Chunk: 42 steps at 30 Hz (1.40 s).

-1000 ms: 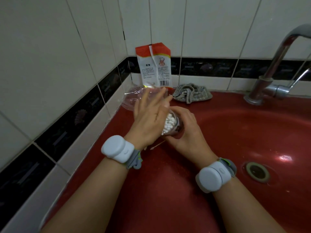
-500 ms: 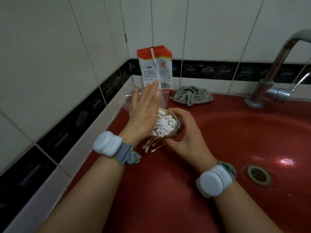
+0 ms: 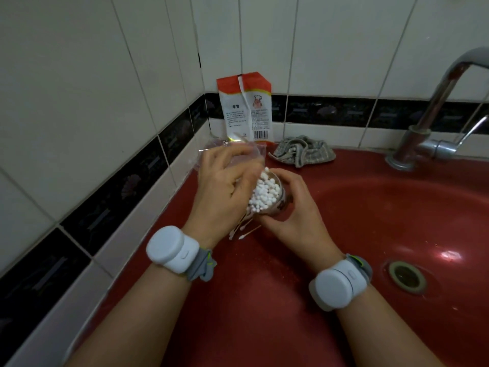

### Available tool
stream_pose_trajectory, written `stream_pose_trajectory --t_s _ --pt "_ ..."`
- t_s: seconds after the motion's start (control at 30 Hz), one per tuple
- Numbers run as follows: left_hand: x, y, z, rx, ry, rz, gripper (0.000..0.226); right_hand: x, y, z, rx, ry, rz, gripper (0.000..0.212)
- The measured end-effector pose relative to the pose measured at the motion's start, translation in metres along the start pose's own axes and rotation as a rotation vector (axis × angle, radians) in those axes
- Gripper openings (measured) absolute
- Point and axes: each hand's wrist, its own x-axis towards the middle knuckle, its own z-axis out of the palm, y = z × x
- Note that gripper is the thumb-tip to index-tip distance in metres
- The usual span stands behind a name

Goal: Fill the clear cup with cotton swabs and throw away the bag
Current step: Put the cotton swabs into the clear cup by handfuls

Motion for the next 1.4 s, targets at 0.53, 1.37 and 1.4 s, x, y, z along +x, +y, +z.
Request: stream_pose_trajectory --t_s 0.53,1.37,1.4 --pt "-0.008 0.001 0.001 0.008 -0.508 0.087 0.064 0.000 0.007 0.002 0.024 0.013 0.075 0.066" --pt "0.020 0.004 0.022 0.552 -0.943 -0.317 0.024 0.003 0.015 -0.008 0.008 0.212 0.134 0.070" --pt "0.019 0.005 0.024 0.568 -0.937 -0.307 0.023 0.003 0.015 -0.008 0.005 0.212 0.133 0.070"
